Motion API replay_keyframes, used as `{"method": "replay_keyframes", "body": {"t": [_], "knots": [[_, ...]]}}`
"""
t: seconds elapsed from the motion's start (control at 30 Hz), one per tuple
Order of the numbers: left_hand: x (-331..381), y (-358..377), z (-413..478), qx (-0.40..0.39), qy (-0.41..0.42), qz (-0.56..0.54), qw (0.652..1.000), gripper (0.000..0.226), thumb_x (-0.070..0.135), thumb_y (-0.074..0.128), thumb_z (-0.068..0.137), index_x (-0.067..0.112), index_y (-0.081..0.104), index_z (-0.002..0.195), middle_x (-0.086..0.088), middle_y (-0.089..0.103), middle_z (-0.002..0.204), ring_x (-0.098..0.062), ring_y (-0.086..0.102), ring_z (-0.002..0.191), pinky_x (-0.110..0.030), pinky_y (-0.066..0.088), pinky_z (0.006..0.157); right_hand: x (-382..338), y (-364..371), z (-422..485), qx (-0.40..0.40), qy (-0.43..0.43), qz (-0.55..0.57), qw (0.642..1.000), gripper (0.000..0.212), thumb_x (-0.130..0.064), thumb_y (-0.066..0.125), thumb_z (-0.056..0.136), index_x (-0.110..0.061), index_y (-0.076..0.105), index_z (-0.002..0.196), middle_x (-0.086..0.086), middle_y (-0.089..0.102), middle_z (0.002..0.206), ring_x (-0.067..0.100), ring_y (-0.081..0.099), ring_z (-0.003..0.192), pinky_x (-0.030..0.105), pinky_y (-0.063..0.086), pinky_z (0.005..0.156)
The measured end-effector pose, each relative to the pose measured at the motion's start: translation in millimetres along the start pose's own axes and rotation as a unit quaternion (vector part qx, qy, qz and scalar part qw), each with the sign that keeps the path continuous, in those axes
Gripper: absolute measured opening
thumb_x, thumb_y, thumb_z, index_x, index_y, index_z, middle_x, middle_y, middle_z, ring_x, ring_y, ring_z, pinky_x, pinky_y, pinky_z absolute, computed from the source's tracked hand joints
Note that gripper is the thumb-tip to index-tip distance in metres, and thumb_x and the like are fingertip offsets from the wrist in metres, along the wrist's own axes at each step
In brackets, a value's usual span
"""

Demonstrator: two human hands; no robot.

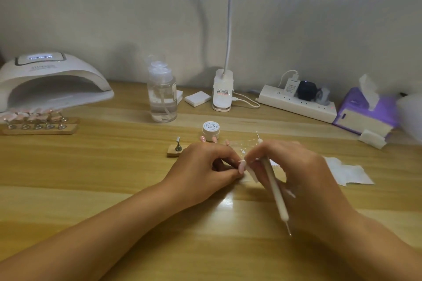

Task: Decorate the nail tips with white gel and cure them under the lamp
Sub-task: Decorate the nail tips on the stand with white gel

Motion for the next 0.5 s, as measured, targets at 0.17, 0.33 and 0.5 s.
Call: {"method": "replay_keyframes", "body": {"t": [0.17, 0.33, 0.5], "knots": [[1, -3, 1, 0.005, 0.007, 0.019, 1.000, 0.027, 0.022, 0.078, 0.081, 0.043, 0.063, 0.074, 0.033, 0.058, 0.058, 0.009, 0.055, 0.059, -0.007, 0.034, 0.063, -5, 11, 1, 0.006, -0.016, -0.015, 1.000, 0.029, -0.001, 0.084, 0.075, -0.016, 0.066, 0.091, -0.009, 0.069, 0.087, 0.015, 0.064, 0.080, 0.037, 0.053, 0.069], [-1, -3, 0, 0.011, 0.003, 0.015, 1.000, 0.017, 0.023, 0.078, 0.079, 0.038, 0.070, 0.077, 0.034, 0.058, 0.058, 0.013, 0.057, 0.063, -0.003, 0.032, 0.077, -3, 19, 3, -0.024, -0.013, -0.076, 0.997, 0.037, 0.006, 0.083, 0.067, -0.017, 0.063, 0.088, -0.001, 0.066, 0.084, 0.025, 0.062, 0.078, 0.041, 0.052, 0.064], [-1, -3, 0, 0.016, 0.005, 0.000, 1.000, 0.017, 0.022, 0.080, 0.080, 0.036, 0.072, 0.075, 0.030, 0.059, 0.055, 0.007, 0.057, 0.057, -0.002, 0.032, 0.078, 2, 7, 1, 0.001, -0.012, -0.080, 0.997, 0.029, 0.003, 0.082, 0.072, -0.015, 0.064, 0.088, -0.001, 0.067, 0.083, 0.024, 0.063, 0.077, 0.044, 0.054, 0.067]]}}
Point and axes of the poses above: each hand's wrist, its own z-axis towards the middle knuckle, its own y-axis out of the palm, x = y × z, the point moved 10 cm from there along z, towards the middle knuckle
